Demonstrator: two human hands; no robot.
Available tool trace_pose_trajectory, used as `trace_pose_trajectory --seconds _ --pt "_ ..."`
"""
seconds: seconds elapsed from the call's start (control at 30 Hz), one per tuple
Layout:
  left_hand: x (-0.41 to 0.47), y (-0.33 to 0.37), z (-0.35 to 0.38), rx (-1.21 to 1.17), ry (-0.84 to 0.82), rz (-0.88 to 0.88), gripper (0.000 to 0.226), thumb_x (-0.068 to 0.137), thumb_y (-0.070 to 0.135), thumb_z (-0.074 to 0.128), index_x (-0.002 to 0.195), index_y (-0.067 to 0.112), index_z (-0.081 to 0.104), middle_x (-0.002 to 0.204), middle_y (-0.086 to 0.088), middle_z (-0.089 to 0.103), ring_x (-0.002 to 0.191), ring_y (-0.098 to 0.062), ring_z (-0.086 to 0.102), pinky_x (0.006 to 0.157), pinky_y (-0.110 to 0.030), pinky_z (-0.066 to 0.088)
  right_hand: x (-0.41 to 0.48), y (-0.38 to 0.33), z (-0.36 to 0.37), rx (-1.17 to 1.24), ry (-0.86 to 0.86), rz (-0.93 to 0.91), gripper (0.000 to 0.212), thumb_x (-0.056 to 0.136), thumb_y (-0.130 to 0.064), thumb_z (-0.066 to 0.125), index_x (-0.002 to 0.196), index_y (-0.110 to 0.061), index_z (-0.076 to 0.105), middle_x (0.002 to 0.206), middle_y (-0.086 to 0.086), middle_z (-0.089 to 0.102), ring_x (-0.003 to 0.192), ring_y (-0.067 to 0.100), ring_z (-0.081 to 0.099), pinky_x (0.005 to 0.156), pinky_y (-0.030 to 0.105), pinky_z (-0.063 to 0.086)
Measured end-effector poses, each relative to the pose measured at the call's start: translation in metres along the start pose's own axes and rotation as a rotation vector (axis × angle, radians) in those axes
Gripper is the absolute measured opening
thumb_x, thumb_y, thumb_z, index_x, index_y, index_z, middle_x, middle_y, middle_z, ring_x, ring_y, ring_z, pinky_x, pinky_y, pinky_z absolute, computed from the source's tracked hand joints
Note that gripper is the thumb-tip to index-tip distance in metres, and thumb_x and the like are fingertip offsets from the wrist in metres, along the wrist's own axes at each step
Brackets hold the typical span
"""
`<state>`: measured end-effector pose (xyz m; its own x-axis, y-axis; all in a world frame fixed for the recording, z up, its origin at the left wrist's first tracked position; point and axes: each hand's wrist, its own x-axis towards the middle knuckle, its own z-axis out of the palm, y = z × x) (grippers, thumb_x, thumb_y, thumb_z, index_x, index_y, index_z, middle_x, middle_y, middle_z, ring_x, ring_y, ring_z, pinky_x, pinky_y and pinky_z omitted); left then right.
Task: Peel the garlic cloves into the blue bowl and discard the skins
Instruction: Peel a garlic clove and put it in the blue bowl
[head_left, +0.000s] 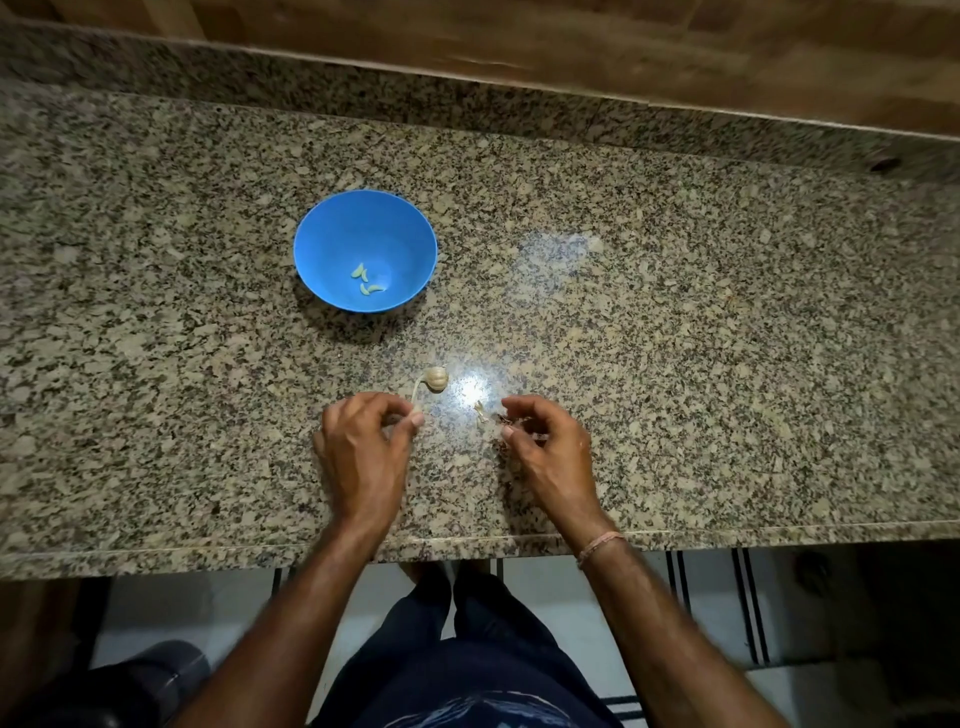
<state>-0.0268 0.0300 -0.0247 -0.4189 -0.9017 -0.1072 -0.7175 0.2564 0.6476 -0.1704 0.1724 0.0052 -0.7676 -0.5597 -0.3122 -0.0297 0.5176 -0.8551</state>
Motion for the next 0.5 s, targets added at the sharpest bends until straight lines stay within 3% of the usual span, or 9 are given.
trace_pose_trajectory --seconds 0.1,0.17,0.23,0.3,0.43,0.5 --pt "0.0 -0.009 -0.004 0.074 0.018 0.026 0.028 0.085 0.033 0.082 0.108 0.03 0.068 0.119 0.005 0.063 0.113 -0.014 0.046 0.095 -0.036 0.036 -0.001 0.009 -0.008 -0.089 0.019 -0.027 0.038 0.093 -0.003 0.073 0.127 -0.018 0.068 0.12 -0.009 0.063 0.105 0.001 0.062 0.091 0.013 0.055" --pt "-0.01 -0.003 -0.001 0.069 0.019 0.114 0.036 0.086 0.028 0.081 0.117 0.026 0.064 0.119 0.004 0.057 0.11 -0.011 0.046 0.09 -0.033 0.046 -0.005 0.014 -0.009 -0.165 0.03 -0.045 0.041 0.093 0.003 0.071 0.131 -0.012 0.065 0.121 -0.002 0.061 0.106 0.006 0.061 0.085 0.003 0.049" --pt "-0.024 0.008 0.008 -0.017 -0.071 0.176 0.04 0.09 0.023 0.079 0.125 0.024 0.061 0.121 0.005 0.054 0.099 -0.008 0.057 0.071 -0.023 0.057 -0.01 0.019 -0.007 -0.227 0.042 -0.066 0.042 0.094 0.008 0.067 0.132 -0.008 0.064 0.12 0.002 0.058 0.105 0.008 0.06 0.083 0.002 0.049" --pt "-0.033 0.016 0.023 -0.047 -0.169 0.183 0.046 0.092 0.02 0.078 0.133 0.022 0.058 0.125 0.003 0.055 0.088 -0.005 0.061 0.061 -0.013 0.053 -0.012 0.021 0.0 -0.294 0.06 -0.105 0.041 0.094 0.008 0.065 0.133 -0.008 0.064 0.12 0.003 0.059 0.104 0.009 0.06 0.091 0.011 0.054" --pt "-0.03 0.032 0.041 -0.012 -0.215 0.217 0.062 0.089 0.021 0.08 0.143 0.016 0.05 0.131 -0.001 0.052 0.094 -0.009 0.06 0.073 -0.023 0.059 0.006 0.01 0.011 -0.242 0.008 -0.127 0.037 0.096 0.006 0.065 0.131 -0.007 0.065 0.126 0.004 0.064 0.112 0.014 0.063 0.097 0.004 0.046" --pt "-0.023 0.043 0.045 0.011 -0.189 0.237 0.061 0.088 0.019 0.081 0.141 0.015 0.052 0.131 -0.002 0.053 0.098 -0.011 0.06 0.076 -0.026 0.06 0.014 0.007 0.005 -0.174 0.019 -0.125 0.035 0.096 0.006 0.064 0.128 -0.008 0.066 0.125 0.003 0.065 0.112 0.014 0.065 0.101 0.012 0.05"
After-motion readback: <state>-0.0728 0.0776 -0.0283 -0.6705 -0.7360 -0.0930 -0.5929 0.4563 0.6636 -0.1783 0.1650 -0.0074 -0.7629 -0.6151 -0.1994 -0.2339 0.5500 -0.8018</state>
